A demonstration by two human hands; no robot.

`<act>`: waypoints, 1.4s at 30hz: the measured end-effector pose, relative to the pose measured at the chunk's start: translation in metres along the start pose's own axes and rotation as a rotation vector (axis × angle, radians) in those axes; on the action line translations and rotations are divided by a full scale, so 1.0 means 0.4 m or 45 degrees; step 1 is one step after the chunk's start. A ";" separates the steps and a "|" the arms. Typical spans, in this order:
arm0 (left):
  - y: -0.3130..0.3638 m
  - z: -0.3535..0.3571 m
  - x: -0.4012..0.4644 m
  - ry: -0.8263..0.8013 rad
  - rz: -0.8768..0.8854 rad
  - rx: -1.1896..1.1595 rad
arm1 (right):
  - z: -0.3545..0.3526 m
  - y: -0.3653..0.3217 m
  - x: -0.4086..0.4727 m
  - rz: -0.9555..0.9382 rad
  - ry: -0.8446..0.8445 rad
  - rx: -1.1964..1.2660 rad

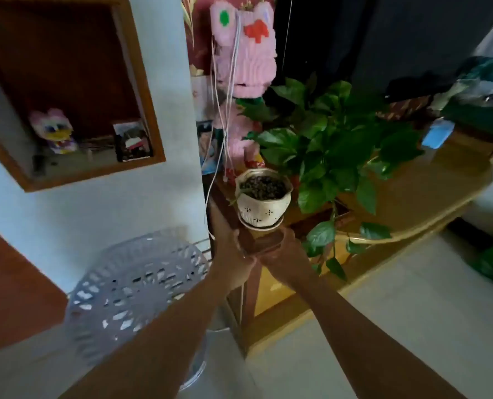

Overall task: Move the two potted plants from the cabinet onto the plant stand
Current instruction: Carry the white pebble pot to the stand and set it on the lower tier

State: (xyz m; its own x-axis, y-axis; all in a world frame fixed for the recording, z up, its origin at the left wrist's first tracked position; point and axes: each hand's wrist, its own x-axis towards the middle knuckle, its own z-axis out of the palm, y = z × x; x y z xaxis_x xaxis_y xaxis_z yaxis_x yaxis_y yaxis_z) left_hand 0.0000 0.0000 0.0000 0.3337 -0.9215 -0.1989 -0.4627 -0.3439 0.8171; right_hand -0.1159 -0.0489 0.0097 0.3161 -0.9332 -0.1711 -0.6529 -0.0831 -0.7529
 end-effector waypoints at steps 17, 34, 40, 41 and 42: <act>-0.130 0.053 0.324 0.076 0.328 0.157 | 0.122 0.118 0.264 -0.101 0.310 0.108; -0.161 0.066 0.445 0.156 0.457 -0.006 | 0.132 0.184 0.377 -0.473 0.519 0.096; -0.165 0.072 0.455 0.199 0.511 -0.044 | 0.138 0.185 0.386 -0.546 0.555 0.140; -0.165 0.072 0.455 0.215 0.525 -0.052 | 0.140 0.185 0.386 -0.541 0.555 0.150; -0.165 0.073 0.453 0.227 0.542 -0.062 | 0.141 0.186 0.385 -0.538 0.552 0.158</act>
State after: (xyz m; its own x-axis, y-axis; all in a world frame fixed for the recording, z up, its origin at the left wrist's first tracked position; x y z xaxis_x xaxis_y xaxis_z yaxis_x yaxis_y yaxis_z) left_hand 0.0671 -0.1495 -0.1059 0.2601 -0.9320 0.2526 -0.5514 0.0714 0.8312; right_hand -0.0769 -0.1790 -0.1085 0.2043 -0.8879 0.4122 -0.4390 -0.4595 -0.7722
